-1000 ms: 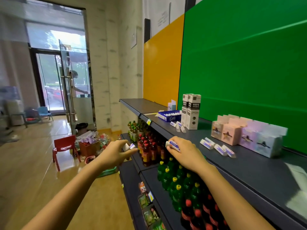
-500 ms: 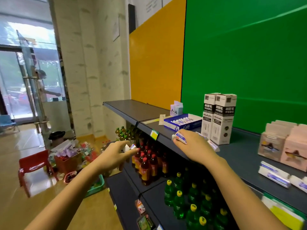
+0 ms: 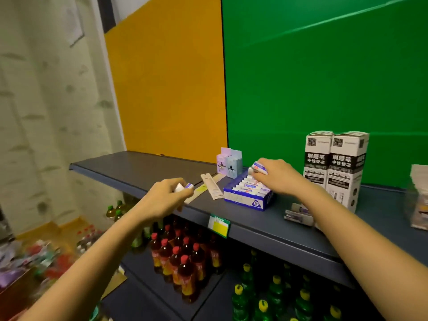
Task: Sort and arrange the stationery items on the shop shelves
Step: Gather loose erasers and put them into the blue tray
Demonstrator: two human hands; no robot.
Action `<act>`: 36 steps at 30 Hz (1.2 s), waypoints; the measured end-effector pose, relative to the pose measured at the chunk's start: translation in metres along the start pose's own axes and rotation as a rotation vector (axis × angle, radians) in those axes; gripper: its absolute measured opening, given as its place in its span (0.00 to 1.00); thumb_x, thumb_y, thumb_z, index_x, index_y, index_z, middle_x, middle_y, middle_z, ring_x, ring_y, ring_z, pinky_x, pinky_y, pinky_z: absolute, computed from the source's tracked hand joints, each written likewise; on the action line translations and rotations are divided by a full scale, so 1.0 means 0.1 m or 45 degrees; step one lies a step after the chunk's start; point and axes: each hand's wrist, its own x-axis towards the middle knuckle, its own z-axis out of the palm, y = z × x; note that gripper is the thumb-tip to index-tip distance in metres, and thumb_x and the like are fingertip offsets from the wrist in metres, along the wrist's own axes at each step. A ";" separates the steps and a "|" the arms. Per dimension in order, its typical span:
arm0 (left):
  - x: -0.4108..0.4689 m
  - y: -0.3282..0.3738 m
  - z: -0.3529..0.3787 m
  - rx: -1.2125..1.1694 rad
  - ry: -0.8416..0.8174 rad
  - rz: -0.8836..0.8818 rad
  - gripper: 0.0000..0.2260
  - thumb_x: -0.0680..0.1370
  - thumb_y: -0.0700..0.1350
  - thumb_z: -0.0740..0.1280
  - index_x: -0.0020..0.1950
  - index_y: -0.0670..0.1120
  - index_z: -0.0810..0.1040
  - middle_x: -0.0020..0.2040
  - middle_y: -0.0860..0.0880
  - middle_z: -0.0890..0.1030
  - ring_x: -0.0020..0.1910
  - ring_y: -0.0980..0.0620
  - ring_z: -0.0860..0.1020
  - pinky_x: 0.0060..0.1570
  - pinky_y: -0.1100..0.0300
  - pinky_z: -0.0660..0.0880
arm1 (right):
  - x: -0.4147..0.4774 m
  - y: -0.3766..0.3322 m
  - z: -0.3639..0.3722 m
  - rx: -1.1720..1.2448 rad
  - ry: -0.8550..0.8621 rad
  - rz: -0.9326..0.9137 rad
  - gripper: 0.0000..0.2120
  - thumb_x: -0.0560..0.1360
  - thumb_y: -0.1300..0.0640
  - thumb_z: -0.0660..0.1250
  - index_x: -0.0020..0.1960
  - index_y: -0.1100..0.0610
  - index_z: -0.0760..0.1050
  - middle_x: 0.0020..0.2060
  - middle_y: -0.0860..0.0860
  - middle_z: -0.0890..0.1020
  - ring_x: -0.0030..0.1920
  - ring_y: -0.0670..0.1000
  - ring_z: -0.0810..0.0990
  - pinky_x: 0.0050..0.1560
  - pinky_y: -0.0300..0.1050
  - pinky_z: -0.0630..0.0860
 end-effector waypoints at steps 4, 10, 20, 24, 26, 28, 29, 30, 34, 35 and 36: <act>0.55 -0.10 0.09 -0.124 -0.056 0.061 0.12 0.78 0.48 0.60 0.43 0.40 0.73 0.34 0.46 0.78 0.31 0.50 0.70 0.31 0.60 0.67 | 0.37 0.11 0.05 -0.085 0.019 0.086 0.11 0.78 0.51 0.58 0.51 0.59 0.70 0.53 0.61 0.79 0.45 0.56 0.73 0.42 0.44 0.66; 1.29 -0.23 0.25 -0.192 -0.238 0.245 0.12 0.76 0.49 0.64 0.46 0.39 0.76 0.32 0.50 0.77 0.20 0.61 0.67 0.22 0.70 0.63 | 0.81 0.33 0.10 -0.140 -0.024 0.184 0.12 0.78 0.50 0.59 0.51 0.59 0.71 0.52 0.60 0.79 0.44 0.54 0.72 0.43 0.43 0.65; 2.23 -0.14 0.73 -0.110 -0.359 0.524 0.13 0.69 0.49 0.73 0.44 0.41 0.79 0.38 0.45 0.81 0.32 0.56 0.74 0.31 0.63 0.68 | 1.09 0.64 0.21 -0.289 -0.040 0.343 0.15 0.78 0.50 0.57 0.53 0.61 0.73 0.52 0.59 0.79 0.45 0.53 0.72 0.44 0.43 0.65; 2.48 -0.08 0.98 -0.110 -0.410 0.596 0.10 0.67 0.46 0.75 0.43 0.43 0.79 0.39 0.48 0.81 0.35 0.54 0.75 0.32 0.67 0.68 | 1.11 0.70 0.30 -0.341 -0.067 0.387 0.14 0.77 0.51 0.58 0.52 0.60 0.73 0.53 0.59 0.79 0.51 0.57 0.76 0.46 0.46 0.69; 2.57 -0.05 1.10 -0.111 -0.420 0.639 0.08 0.67 0.45 0.75 0.41 0.45 0.79 0.39 0.47 0.81 0.35 0.53 0.75 0.33 0.64 0.69 | 1.10 0.71 0.35 -0.373 -0.082 0.376 0.13 0.77 0.50 0.59 0.51 0.59 0.73 0.53 0.58 0.79 0.52 0.58 0.76 0.50 0.49 0.72; 2.64 -0.02 1.19 -0.101 -0.437 0.690 0.08 0.67 0.45 0.75 0.40 0.45 0.78 0.38 0.47 0.81 0.34 0.54 0.74 0.33 0.64 0.68 | 1.08 0.70 0.38 -0.425 -0.049 0.377 0.11 0.77 0.51 0.59 0.51 0.58 0.73 0.53 0.57 0.78 0.52 0.57 0.76 0.51 0.50 0.73; 2.67 -0.01 1.23 -0.095 -0.449 0.710 0.08 0.67 0.45 0.75 0.40 0.45 0.78 0.37 0.47 0.80 0.33 0.54 0.74 0.32 0.65 0.67 | 1.08 0.70 0.39 -0.451 -0.025 0.379 0.11 0.77 0.51 0.59 0.52 0.57 0.74 0.53 0.56 0.78 0.53 0.57 0.76 0.51 0.51 0.73; 2.68 0.00 1.27 -0.089 -0.457 0.730 0.08 0.67 0.45 0.76 0.40 0.44 0.79 0.37 0.46 0.81 0.33 0.53 0.74 0.32 0.65 0.67 | 1.08 0.69 0.41 -0.475 -0.006 0.378 0.10 0.76 0.52 0.60 0.52 0.57 0.74 0.53 0.56 0.78 0.53 0.57 0.76 0.51 0.50 0.73; 2.73 -0.03 1.44 -0.007 -0.409 0.781 0.11 0.66 0.46 0.76 0.42 0.41 0.81 0.42 0.43 0.84 0.42 0.45 0.79 0.43 0.52 0.76 | 1.11 0.70 0.47 -0.489 0.048 0.381 0.10 0.76 0.54 0.61 0.52 0.58 0.75 0.52 0.56 0.78 0.54 0.57 0.76 0.51 0.49 0.71; 2.74 -0.05 1.47 0.015 -0.393 0.777 0.11 0.66 0.47 0.76 0.42 0.42 0.81 0.42 0.43 0.84 0.43 0.44 0.79 0.44 0.50 0.76 | 1.11 0.71 0.48 -0.476 0.049 0.389 0.10 0.76 0.54 0.61 0.53 0.58 0.76 0.52 0.56 0.77 0.54 0.57 0.75 0.52 0.49 0.71; 2.74 -0.07 1.50 0.037 -0.377 0.771 0.11 0.66 0.48 0.76 0.42 0.42 0.81 0.43 0.44 0.84 0.43 0.44 0.79 0.45 0.48 0.76 | 1.12 0.71 0.50 -0.466 0.039 0.391 0.11 0.76 0.54 0.61 0.54 0.58 0.76 0.53 0.56 0.76 0.54 0.57 0.75 0.52 0.49 0.70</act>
